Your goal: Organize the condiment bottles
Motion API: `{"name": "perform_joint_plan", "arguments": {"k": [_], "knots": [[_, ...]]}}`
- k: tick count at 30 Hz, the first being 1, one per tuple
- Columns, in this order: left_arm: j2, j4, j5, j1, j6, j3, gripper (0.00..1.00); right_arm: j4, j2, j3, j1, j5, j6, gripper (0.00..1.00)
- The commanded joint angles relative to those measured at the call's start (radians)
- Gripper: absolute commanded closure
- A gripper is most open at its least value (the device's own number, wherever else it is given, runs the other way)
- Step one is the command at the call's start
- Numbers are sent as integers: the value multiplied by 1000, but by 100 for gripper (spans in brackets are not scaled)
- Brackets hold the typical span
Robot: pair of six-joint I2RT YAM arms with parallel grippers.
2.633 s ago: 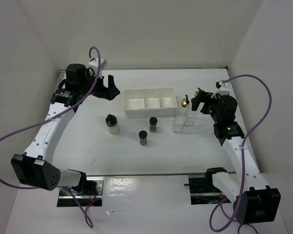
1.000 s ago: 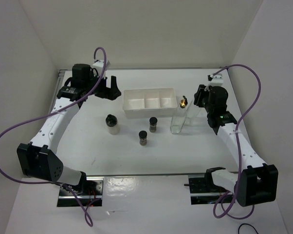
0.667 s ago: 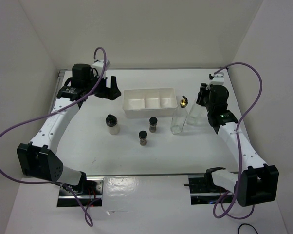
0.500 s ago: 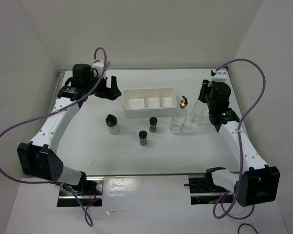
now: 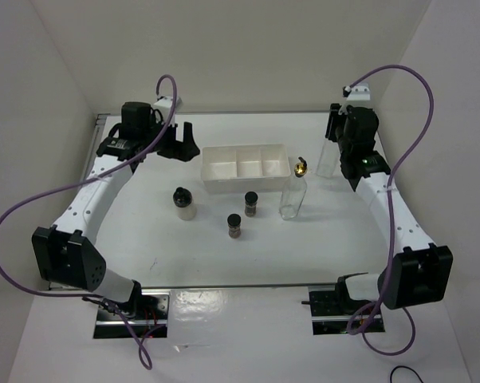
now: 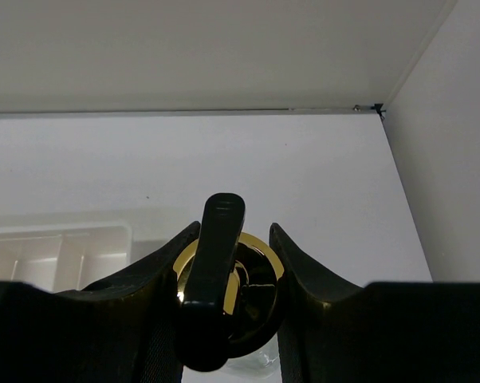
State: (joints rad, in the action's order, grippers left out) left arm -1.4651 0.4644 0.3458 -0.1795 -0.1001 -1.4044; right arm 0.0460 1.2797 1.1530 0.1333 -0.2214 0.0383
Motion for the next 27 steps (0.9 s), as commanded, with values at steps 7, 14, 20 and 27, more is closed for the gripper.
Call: {"name": "perform_joint_plan", "arguments": {"k": [7,14,20,27], "knots": [[-53,-23,24,-3,28,-80,0,-178,135,214,6,88,81,100],[-107,-23,24,-3,28,-122,0,-187,221,342,6,132,60,100],[-147,-23,24,-3,28,-152,0,-169,241,387,6,192,15,100],[-186,-32,42,-3,19,-171,0,-147,280,453,37,257,-3,100]]}}
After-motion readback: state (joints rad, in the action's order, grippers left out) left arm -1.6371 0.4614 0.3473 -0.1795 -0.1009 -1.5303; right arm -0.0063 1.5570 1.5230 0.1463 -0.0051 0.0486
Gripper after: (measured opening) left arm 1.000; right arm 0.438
